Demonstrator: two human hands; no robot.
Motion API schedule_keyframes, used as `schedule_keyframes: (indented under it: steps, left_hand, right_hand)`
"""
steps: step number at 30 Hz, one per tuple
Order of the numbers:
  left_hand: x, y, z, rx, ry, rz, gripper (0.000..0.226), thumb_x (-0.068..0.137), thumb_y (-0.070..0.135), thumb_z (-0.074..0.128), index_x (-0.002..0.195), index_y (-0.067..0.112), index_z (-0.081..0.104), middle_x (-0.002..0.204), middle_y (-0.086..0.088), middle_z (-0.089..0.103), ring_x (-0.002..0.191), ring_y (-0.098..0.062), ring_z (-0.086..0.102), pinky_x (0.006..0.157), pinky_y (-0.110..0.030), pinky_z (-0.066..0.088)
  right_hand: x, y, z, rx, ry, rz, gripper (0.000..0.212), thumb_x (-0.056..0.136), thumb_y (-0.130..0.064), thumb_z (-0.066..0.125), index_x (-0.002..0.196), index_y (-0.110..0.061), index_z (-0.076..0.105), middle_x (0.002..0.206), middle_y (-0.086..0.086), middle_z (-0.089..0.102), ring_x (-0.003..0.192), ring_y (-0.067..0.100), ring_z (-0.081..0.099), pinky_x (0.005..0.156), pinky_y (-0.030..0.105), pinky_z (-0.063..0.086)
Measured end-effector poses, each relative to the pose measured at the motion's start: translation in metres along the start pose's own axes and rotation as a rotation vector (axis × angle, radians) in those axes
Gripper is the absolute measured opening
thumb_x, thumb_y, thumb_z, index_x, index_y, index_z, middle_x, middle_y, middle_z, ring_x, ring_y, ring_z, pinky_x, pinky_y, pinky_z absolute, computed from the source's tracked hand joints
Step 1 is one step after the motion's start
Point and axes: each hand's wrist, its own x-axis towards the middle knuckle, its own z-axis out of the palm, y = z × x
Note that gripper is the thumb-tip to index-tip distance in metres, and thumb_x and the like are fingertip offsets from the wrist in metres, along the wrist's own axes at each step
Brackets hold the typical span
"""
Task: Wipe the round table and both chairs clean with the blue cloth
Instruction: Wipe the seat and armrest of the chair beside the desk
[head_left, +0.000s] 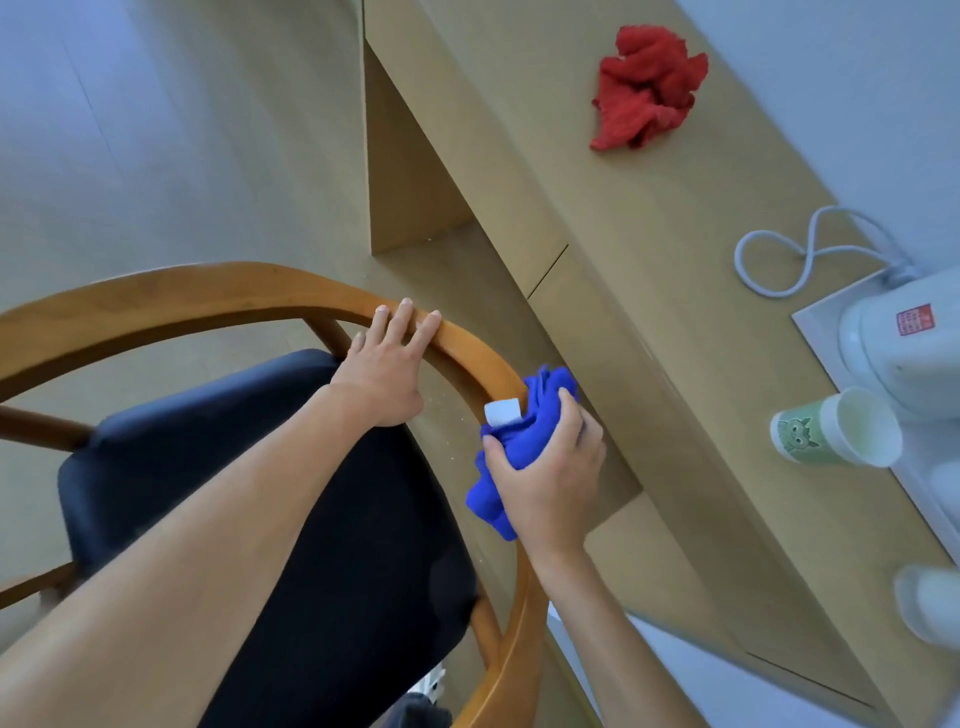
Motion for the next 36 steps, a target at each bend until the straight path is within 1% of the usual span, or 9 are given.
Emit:
schedule_keyframes:
  steps: [4,11,15,20,24,28,31,34,36]
  left_hand:
    - [-0.003,0.01,-0.003,0.003,0.015,-0.012,0.09,0.088,0.018,0.056,0.151,0.021,-0.009,0.159,-0.009,-0.012,0.145,-0.035,-0.012,0.118,-0.051,0.008]
    - [-0.025,0.076,0.016,0.113,0.05,0.202,0.088,0.09,0.032,0.052,0.15,0.025,-0.013,0.155,-0.014,-0.024,0.141,-0.041,-0.023,0.116,-0.052,0.0]
    - [-0.028,0.084,0.022,0.162,0.039,0.193,0.088,0.091,0.032,0.05,0.15,0.027,-0.015,0.154,-0.015,-0.027,0.14,-0.042,-0.024,0.116,-0.052,0.001]
    - [-0.017,0.074,0.024,0.258,0.026,0.267,0.069,0.086,0.029,0.011,0.15,0.026,-0.012,0.16,-0.006,-0.014,0.142,-0.039,-0.023,0.118,-0.054,-0.002]
    - [-0.032,0.081,0.001,0.13,-0.065,0.189,0.074,0.094,0.015,0.04,0.151,0.027,-0.006,0.159,-0.007,-0.016,0.144,-0.034,-0.02,0.117,-0.044,-0.003]
    - [-0.044,0.086,0.027,0.125,0.034,0.211,0.07,0.094,0.027,0.037,0.152,0.021,-0.004,0.159,-0.012,-0.01,0.145,-0.036,-0.015,0.119,-0.053,0.006]
    - [-0.084,0.11,0.051,0.01,0.079,0.138,0.064,0.097,0.026,0.035,0.152,0.019,0.003,0.159,-0.011,-0.011,0.146,-0.033,-0.013,0.12,-0.049,0.007]
    - [-0.137,0.139,0.085,-0.057,0.137,0.044,0.055,0.093,0.022,0.041,0.145,0.015,0.026,0.157,-0.015,0.009,0.143,-0.035,0.012,0.114,-0.043,0.025]
    - [-0.166,0.159,0.112,-0.047,0.236,-0.036,0.039,0.084,0.025,0.04,0.119,0.013,0.052,0.14,-0.015,0.042,0.116,-0.034,0.046,0.087,-0.039,0.045]
  right_hand:
    - [-0.063,0.03,-0.009,0.07,-0.025,0.189,0.094,0.065,-0.036,0.086,0.14,-0.009,0.035,0.133,0.009,0.049,0.119,0.022,0.046,0.093,0.025,0.042]
    - [-0.128,0.05,-0.014,0.035,-0.187,0.512,0.091,0.069,-0.035,0.084,0.142,-0.011,0.037,0.133,0.014,0.05,0.117,0.032,0.048,0.093,0.041,0.044]
    - [-0.057,0.028,-0.019,0.08,-0.073,0.226,0.081,0.076,-0.042,0.077,0.142,-0.014,0.038,0.136,0.011,0.047,0.12,0.022,0.042,0.09,0.023,0.036]
    - [0.017,-0.007,-0.001,-0.059,-0.04,-0.039,0.076,0.079,-0.043,0.072,0.14,-0.011,0.041,0.136,0.016,0.046,0.115,0.034,0.049,0.092,0.044,0.048]
    - [-0.034,0.019,-0.013,-0.069,-0.082,0.071,0.086,0.078,-0.048,0.073,0.144,-0.011,0.032,0.14,0.019,0.041,0.12,0.035,0.046,0.092,0.041,0.046]
    - [-0.123,0.044,-0.036,-0.175,-0.408,0.378,0.092,0.085,-0.064,0.053,0.149,-0.015,0.01,0.142,0.017,0.037,0.12,0.033,0.047,0.091,0.04,0.049]
    - [-0.164,0.049,-0.059,-0.161,-0.65,0.461,0.092,0.088,-0.068,0.041,0.151,-0.015,-0.001,0.149,0.014,0.029,0.129,0.032,0.041,0.097,0.039,0.045]
    - [-0.15,0.059,-0.08,-0.064,-0.78,0.32,0.068,0.093,-0.036,0.054,0.141,-0.011,0.013,0.136,0.025,0.042,0.113,0.034,0.055,0.078,0.03,0.042]
    - [-0.122,0.069,-0.085,0.084,-0.889,0.531,0.046,0.078,-0.006,0.061,0.116,-0.008,0.036,0.11,0.026,0.058,0.091,0.029,0.065,0.062,0.028,0.044]
